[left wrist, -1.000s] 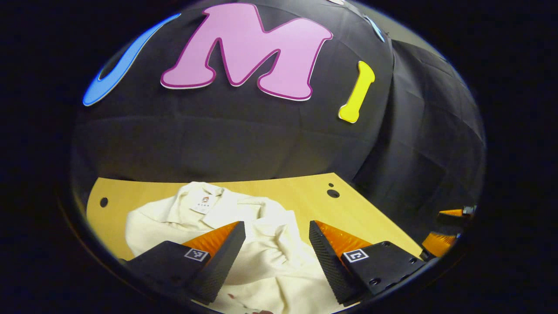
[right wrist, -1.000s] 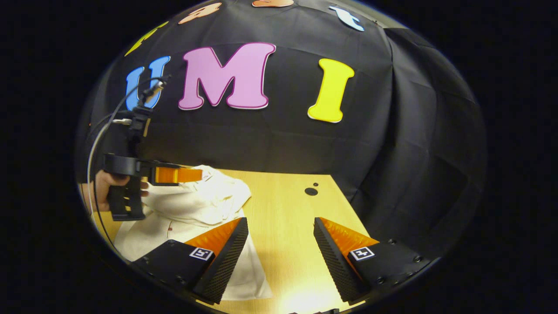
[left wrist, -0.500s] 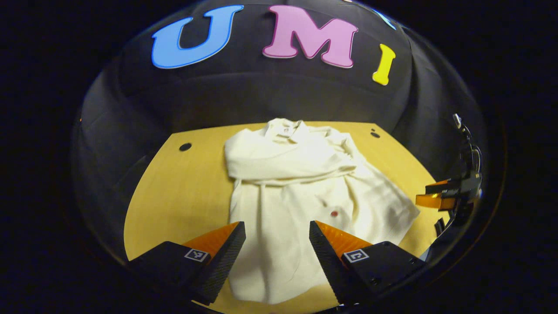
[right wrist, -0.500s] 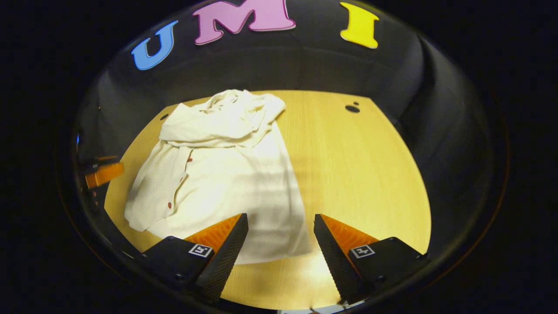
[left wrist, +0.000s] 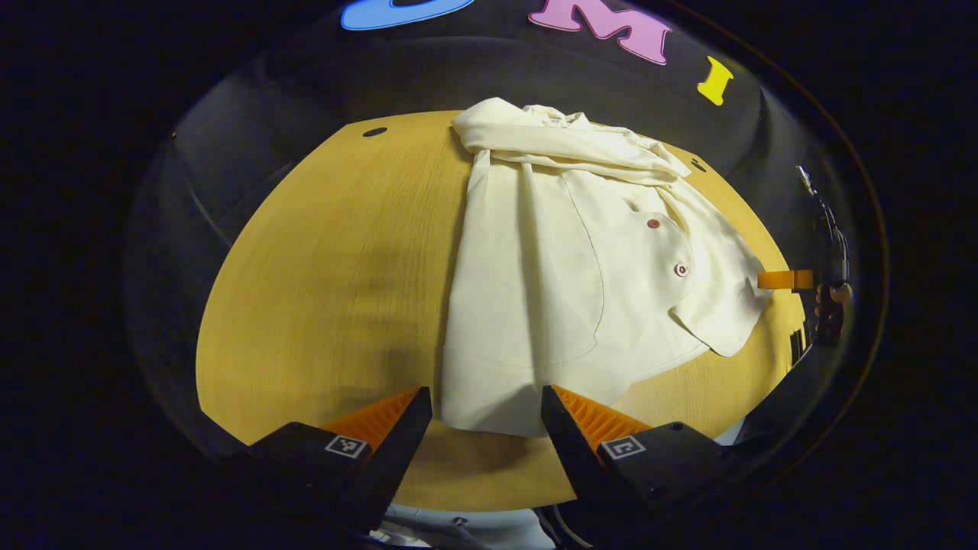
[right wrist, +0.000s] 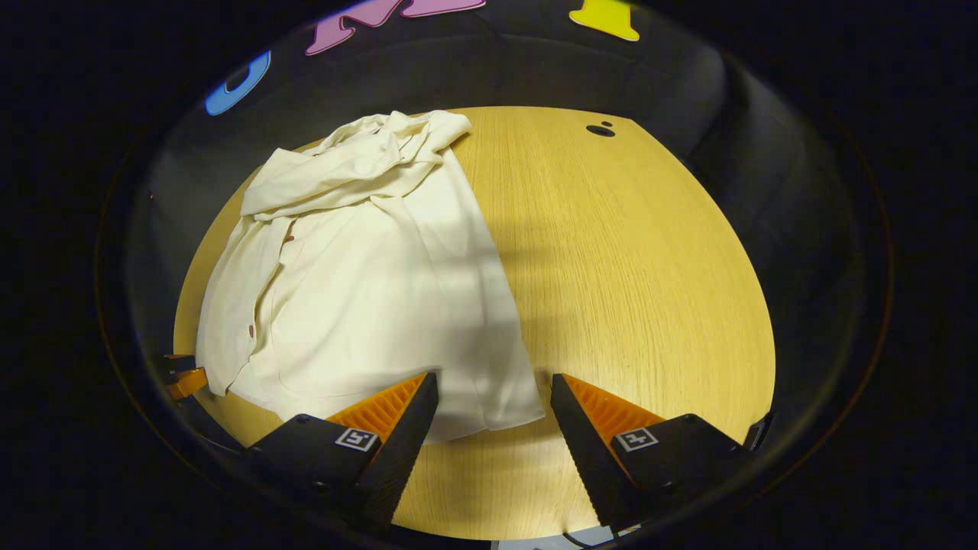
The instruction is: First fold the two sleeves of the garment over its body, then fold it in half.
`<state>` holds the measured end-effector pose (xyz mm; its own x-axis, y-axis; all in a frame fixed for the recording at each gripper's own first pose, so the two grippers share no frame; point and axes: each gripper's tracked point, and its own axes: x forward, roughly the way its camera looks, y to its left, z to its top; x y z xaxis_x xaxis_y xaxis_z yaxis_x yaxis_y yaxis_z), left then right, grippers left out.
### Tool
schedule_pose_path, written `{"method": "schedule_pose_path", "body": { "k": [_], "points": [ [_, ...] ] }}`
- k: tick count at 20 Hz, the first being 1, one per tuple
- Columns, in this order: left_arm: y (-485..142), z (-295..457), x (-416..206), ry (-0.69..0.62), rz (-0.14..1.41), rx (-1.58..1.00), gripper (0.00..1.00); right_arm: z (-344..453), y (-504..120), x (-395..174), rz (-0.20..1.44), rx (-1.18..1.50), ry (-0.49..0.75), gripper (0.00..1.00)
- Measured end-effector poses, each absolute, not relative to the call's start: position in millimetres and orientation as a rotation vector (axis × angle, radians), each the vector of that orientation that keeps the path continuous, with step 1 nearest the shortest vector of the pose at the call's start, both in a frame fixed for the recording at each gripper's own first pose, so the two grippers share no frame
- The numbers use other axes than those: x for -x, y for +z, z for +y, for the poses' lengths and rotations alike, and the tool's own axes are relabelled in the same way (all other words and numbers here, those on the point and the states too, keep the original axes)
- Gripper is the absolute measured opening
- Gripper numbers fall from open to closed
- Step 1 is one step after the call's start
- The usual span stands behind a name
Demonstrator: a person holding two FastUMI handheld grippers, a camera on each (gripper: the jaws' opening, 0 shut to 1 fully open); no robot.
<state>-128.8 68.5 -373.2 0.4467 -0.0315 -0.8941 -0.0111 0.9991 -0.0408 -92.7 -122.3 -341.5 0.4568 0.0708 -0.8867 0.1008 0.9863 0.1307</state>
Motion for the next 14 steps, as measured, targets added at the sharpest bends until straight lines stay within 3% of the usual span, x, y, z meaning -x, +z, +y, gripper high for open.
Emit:
{"method": "schedule_pose_path", "body": {
  "k": [3,4,6,8,9,12,14],
  "points": [
    [-379,66,123,-0.021,1.114,0.013,0.91,-123,-347,94,1.105,-0.13,-0.009,0.69],
    [-380,65,122,-0.019,1.123,0.003,0.86,-120,-347,93,1.099,-0.131,-0.004,0.67],
    [-380,58,121,-0.025,1.131,0.006,0.41,-114,-347,94,1.113,-0.156,0.011,0.48],
    [-380,52,118,-0.032,1.129,0.0,0.23,-109,-345,93,1.114,-0.182,0.017,0.32],
    [-379,50,116,-0.043,1.127,-0.006,0.14,-109,-346,90,1.101,-0.185,0.024,0.15],
    [-376,35,114,-0.095,1.148,0.06,0.07,-106,-346,90,1.094,-0.17,0.013,0.05],
    [-366,27,108,-0.116,1.155,0.11,0.07,-96,-338,90,1.107,-0.189,0.038,0.05]
  ]
}}
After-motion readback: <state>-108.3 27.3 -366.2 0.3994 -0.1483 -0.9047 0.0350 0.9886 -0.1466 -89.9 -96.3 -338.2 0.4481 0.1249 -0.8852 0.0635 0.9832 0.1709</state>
